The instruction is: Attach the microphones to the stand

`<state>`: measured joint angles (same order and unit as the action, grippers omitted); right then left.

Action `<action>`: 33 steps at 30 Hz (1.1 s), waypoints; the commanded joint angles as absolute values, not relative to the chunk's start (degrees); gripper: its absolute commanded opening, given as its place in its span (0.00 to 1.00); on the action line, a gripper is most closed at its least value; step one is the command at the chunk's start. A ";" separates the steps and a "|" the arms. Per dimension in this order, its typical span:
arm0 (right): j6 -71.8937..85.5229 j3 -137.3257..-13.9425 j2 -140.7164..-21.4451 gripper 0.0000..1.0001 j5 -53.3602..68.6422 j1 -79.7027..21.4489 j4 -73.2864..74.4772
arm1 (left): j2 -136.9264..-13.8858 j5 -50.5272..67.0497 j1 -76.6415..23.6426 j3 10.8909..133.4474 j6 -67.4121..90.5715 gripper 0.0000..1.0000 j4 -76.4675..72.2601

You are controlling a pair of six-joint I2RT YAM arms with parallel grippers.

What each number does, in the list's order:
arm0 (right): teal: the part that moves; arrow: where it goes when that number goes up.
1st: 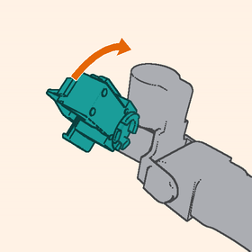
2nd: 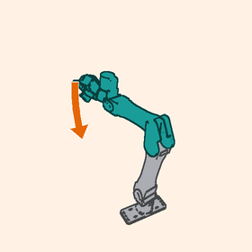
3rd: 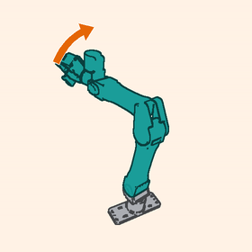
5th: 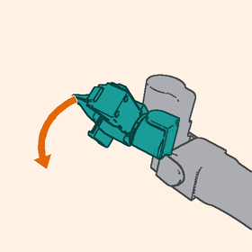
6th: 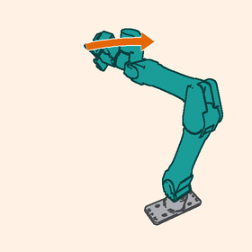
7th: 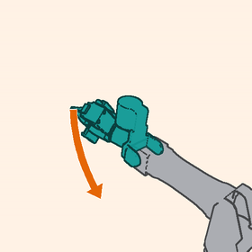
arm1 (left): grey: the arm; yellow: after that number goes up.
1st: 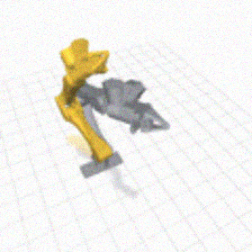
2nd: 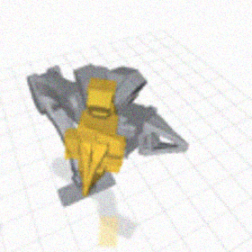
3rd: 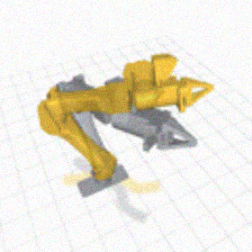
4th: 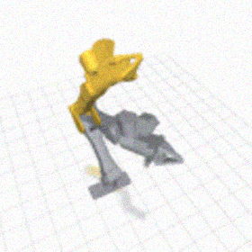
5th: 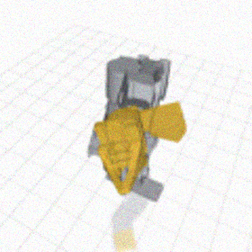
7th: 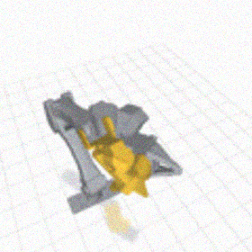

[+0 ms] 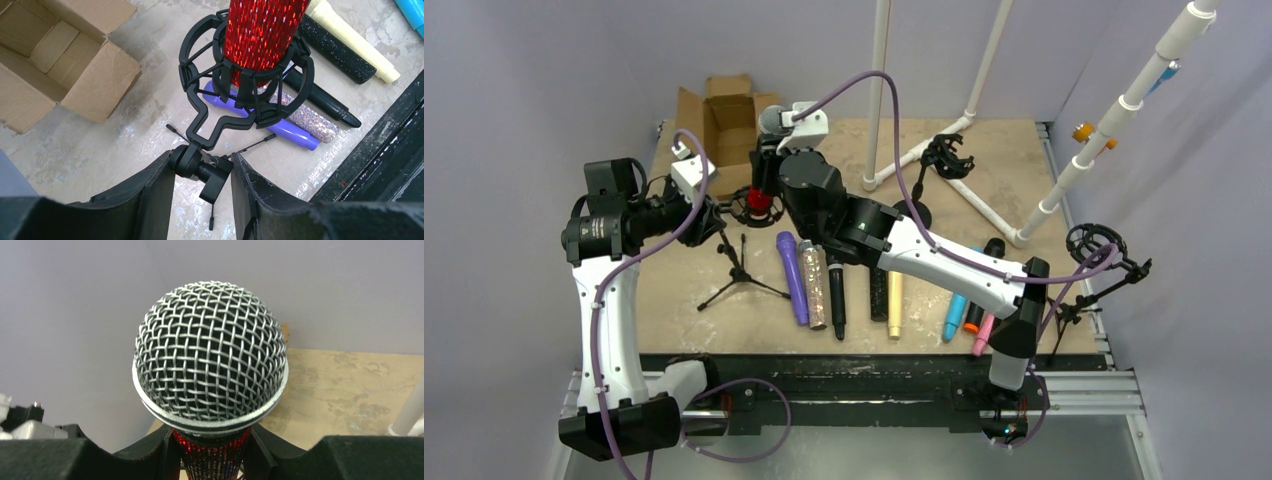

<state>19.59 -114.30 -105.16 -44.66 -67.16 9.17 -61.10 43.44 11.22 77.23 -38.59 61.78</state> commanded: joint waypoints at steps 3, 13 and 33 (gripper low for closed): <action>15.12 -106.08 -103.31 0.00 -31.23 -67.16 8.26 | -62.15 41.26 10.84 75.14 -41.40 0.00 67.35; 13.77 -102.42 -101.53 0.00 -23.56 -66.27 3.81 | -62.22 41.53 10.83 75.49 -41.47 0.00 67.62; 15.51 -96.10 -102.30 0.52 -21.72 -66.23 -0.11 | -62.66 42.04 10.85 75.33 -40.61 0.00 66.83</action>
<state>15.57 -96.27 -102.35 -25.87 -65.19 -2.72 -61.08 43.72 11.20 77.23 -40.03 62.35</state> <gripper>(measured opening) 0.435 0.406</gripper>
